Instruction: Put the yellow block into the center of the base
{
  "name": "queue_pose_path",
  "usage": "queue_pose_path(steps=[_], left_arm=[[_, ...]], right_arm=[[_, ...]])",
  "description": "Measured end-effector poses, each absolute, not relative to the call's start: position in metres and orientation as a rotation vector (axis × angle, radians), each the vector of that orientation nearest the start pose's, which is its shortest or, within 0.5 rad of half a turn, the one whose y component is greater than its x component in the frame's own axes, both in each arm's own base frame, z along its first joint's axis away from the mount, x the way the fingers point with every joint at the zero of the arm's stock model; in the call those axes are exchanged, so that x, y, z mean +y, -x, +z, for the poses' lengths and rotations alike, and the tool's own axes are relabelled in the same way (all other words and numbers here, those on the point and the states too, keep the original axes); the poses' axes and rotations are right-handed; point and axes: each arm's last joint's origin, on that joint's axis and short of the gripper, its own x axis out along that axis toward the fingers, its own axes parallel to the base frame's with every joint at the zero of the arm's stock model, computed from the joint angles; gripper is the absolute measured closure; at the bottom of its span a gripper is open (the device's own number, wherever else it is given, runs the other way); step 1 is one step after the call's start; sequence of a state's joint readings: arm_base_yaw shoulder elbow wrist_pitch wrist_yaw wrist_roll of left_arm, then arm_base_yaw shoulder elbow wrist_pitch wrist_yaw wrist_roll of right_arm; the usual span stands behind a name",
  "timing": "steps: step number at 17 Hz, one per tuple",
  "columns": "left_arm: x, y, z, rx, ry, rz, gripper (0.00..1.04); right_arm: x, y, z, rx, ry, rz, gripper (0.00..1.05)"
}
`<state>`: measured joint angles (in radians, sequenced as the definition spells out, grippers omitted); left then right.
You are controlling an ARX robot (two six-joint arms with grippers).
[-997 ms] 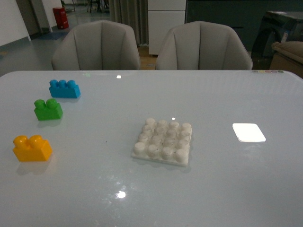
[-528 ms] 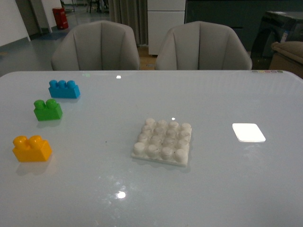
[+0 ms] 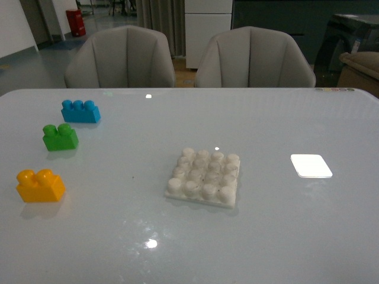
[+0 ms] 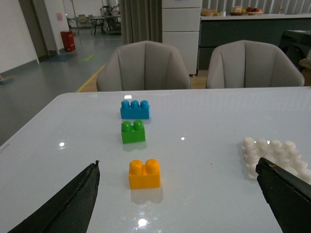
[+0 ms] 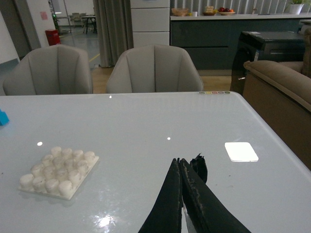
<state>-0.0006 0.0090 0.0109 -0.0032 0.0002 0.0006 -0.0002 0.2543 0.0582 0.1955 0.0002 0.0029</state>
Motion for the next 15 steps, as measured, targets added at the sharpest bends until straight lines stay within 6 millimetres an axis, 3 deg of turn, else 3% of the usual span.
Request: queue_pose_path(steps=[6,7,15], left_arm=[[0.0,-0.098,0.166,0.001,-0.001,0.0,0.07],[0.0,-0.098,0.166,0.002,-0.001,-0.001,0.07],[0.0,-0.098,0.166,0.001,-0.001,0.0,0.07]], right_arm=[[0.0,-0.101,0.164,0.04,-0.003,0.003,1.03],[0.0,-0.097,0.169,-0.024,-0.002,0.0,1.03],[0.0,-0.097,0.167,-0.004,-0.002,0.0,1.03]])
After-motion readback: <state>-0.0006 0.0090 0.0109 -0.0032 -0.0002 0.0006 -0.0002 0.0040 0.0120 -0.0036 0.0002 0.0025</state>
